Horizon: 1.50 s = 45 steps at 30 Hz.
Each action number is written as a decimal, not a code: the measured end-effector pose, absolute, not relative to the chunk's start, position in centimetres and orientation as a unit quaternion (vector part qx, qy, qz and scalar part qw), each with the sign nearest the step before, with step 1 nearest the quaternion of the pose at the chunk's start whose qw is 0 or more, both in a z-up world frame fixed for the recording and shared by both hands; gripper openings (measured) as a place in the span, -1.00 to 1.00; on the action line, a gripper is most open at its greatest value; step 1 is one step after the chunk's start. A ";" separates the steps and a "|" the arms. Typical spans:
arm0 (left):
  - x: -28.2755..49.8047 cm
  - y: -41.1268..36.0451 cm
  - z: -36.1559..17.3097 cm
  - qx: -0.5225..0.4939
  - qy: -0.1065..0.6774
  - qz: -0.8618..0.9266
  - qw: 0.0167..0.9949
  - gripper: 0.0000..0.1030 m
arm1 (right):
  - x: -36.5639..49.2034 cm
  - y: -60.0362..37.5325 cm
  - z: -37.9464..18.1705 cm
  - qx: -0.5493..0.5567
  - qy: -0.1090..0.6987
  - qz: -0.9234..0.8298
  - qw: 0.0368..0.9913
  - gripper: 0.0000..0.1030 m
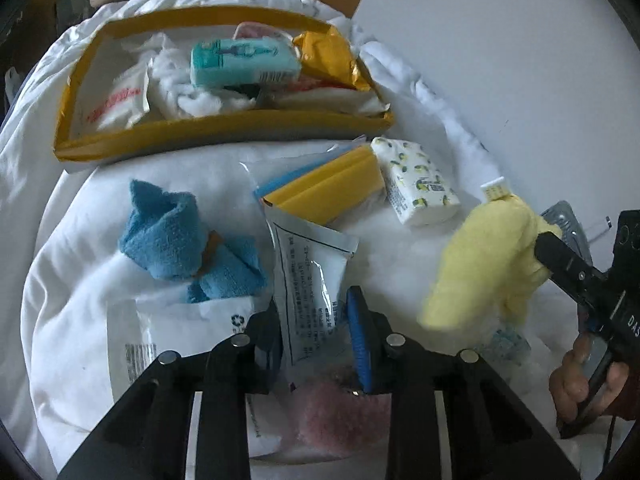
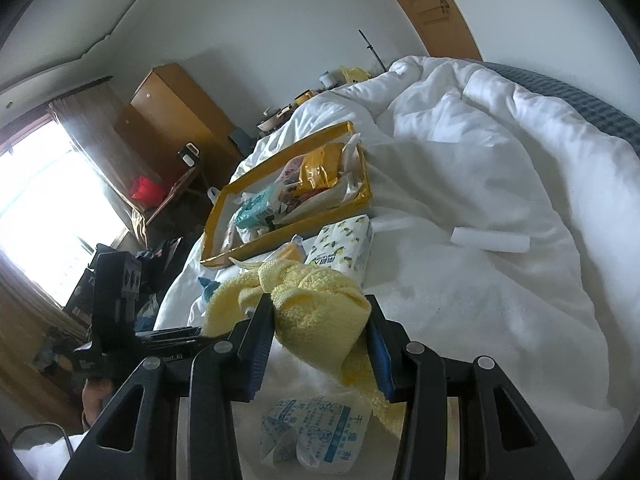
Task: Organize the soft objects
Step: 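Drop the clear sachet in the tray with left tool while right tool drops the yellow towel in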
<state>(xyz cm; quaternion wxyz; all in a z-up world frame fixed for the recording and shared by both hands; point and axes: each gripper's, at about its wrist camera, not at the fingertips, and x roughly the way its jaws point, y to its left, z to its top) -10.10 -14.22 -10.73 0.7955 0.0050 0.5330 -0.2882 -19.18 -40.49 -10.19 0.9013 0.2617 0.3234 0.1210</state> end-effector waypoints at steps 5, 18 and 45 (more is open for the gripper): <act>-11.1 -11.6 -8.8 -0.055 0.489 -0.321 0.809 -0.49 | -19.0 -40.5 -10.0 0.264 0.318 0.132 0.901 -0.10; -8.9 -6.5 -4.9 -0.179 0.433 -0.342 0.815 -0.49 | -17.2 -39.0 -6.1 0.239 0.286 0.187 0.909 -0.10; 7.1 -4.7 -6.1 -0.197 0.476 -0.216 0.829 -0.49 | 5.5 -34.4 -5.0 0.253 0.346 0.108 0.897 -0.10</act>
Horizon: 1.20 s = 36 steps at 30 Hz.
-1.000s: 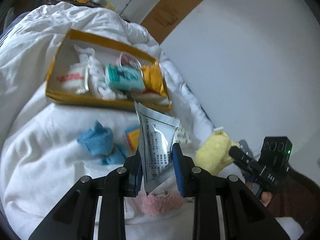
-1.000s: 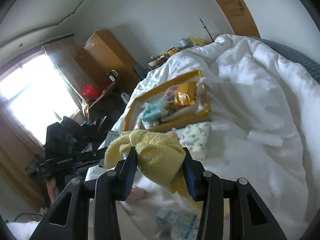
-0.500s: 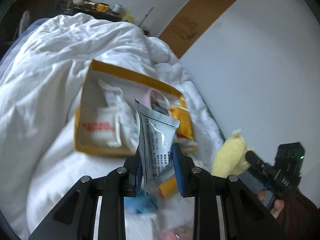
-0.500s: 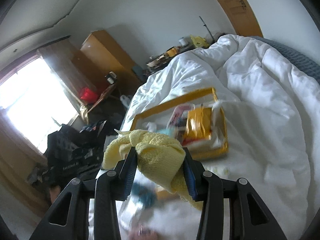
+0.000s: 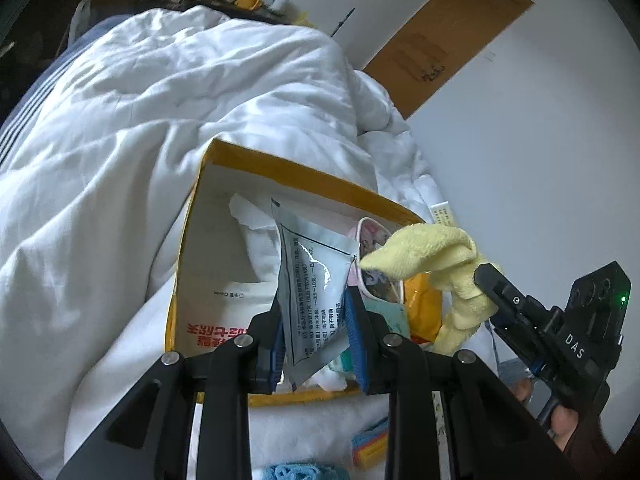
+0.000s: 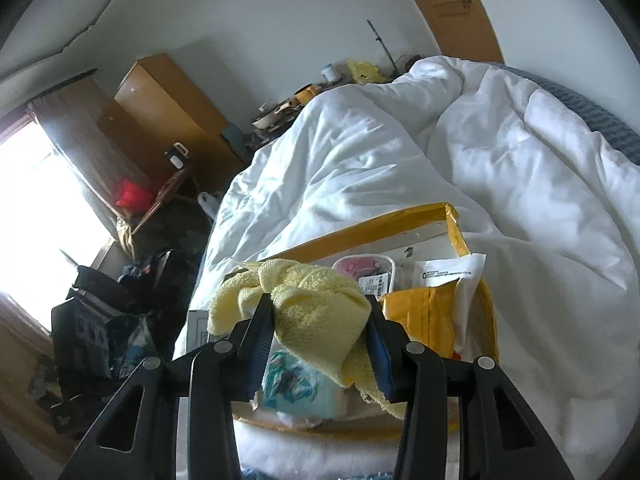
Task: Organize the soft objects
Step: 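Drop the clear sachet in the tray with left tool while right tool drops the yellow towel in, then grasp the pink fuzzy pad with the left tool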
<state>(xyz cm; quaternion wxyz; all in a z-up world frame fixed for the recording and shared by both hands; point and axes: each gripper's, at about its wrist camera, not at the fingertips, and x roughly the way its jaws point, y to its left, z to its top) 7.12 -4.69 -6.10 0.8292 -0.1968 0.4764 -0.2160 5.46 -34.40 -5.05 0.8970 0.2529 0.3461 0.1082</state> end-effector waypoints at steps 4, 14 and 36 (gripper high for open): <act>7.6 -4.7 -7.0 -0.194 0.484 -0.206 0.828 -0.49 | 6.1 -34.6 -5.4 0.242 0.337 0.085 0.906 -0.10; 8.0 -4.6 -9.3 -0.187 0.497 -0.183 0.827 -0.49 | 7.5 -33.0 -8.4 0.202 0.355 0.047 0.911 -0.06; -8.6 -3.0 -2.9 -0.182 0.392 -0.306 0.849 0.58 | -13.2 -33.1 -4.4 0.146 0.340 0.183 0.911 0.45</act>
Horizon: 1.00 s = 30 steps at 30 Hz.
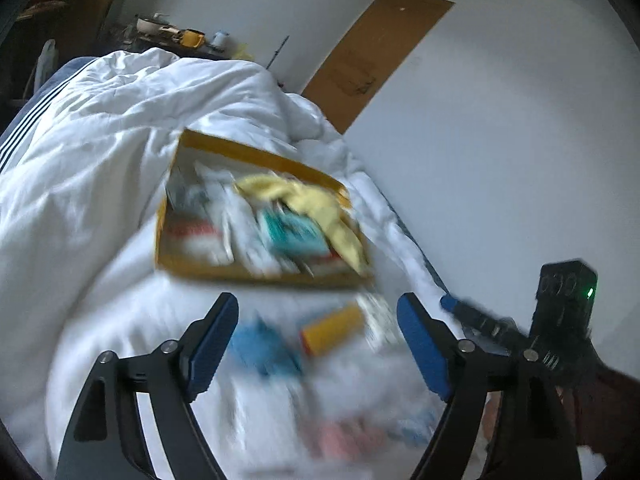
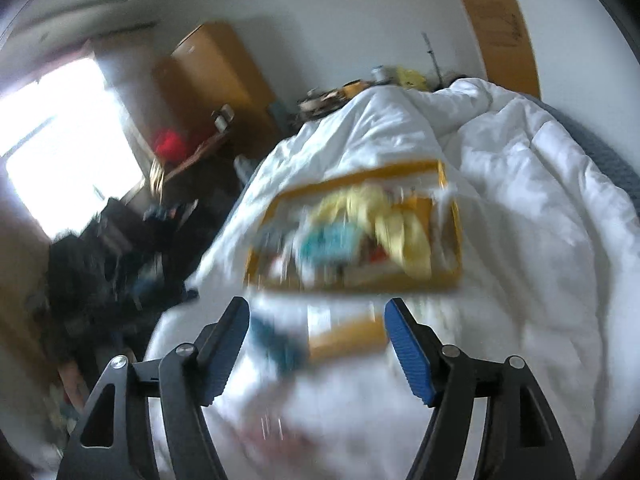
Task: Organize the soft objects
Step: 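Grasp the pink fuzzy pad with the left tool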
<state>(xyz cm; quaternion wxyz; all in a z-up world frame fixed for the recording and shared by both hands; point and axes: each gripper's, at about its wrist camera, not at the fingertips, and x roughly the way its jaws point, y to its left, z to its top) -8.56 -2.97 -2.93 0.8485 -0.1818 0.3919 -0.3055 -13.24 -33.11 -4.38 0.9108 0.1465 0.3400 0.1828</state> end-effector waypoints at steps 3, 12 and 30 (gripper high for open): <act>-12.4 -4.0 -3.7 -0.179 0.393 -0.314 0.846 0.58 | -17.5 -34.3 -6.9 0.173 0.345 0.164 0.908 0.45; -16.5 -6.0 -3.7 -0.145 0.407 -0.306 0.848 0.58 | -18.4 -36.0 -8.7 0.209 0.399 0.163 0.878 0.45; -17.2 -5.2 -4.4 -0.126 0.438 -0.302 0.837 0.58 | -15.1 -26.8 -13.3 0.115 0.501 0.314 0.798 -0.05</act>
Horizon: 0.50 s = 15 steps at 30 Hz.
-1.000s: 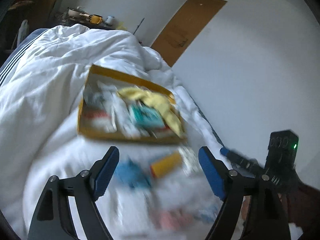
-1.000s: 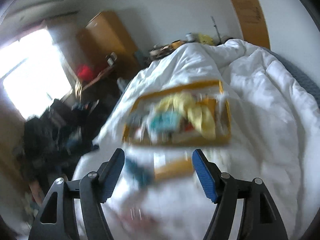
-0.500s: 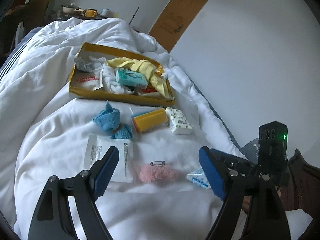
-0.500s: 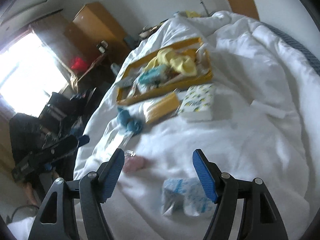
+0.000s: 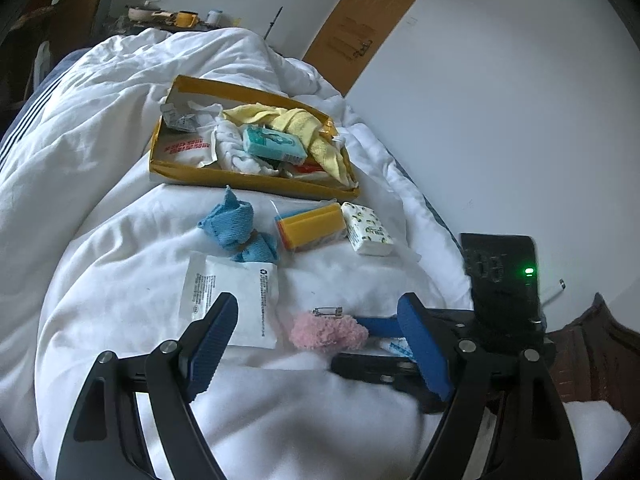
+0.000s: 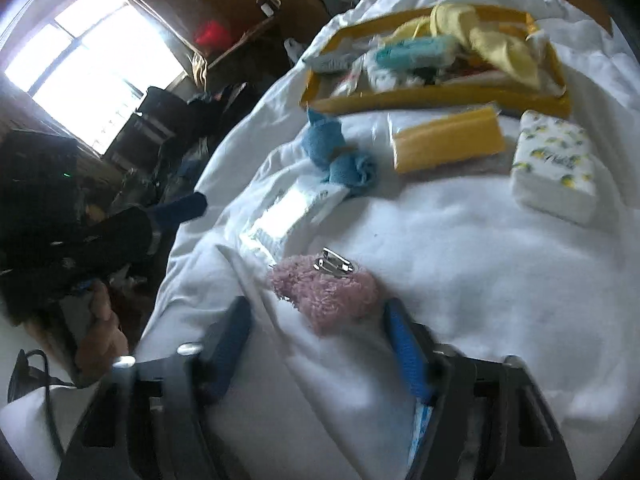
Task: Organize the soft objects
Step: 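Grasp the pink fuzzy pad with the left tool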
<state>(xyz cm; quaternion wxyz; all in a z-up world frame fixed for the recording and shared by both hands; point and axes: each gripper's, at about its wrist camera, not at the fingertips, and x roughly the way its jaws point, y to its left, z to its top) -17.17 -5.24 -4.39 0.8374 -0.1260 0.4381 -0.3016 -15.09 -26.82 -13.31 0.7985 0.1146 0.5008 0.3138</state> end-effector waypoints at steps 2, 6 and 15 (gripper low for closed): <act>-17.4 -5.4 -4.2 -0.120 0.435 -0.300 0.841 0.58 | -15.3 -26.7 -13.3 0.112 0.495 0.310 0.804 -0.40; -17.5 -5.5 -4.0 -0.115 0.431 -0.302 0.842 0.58 | -16.0 -27.8 -12.0 0.113 0.458 0.295 0.831 -0.49; -15.1 -7.7 -6.7 -0.105 0.488 -0.337 0.798 0.58 | -14.3 -30.5 -12.0 0.155 0.457 0.272 0.832 -0.16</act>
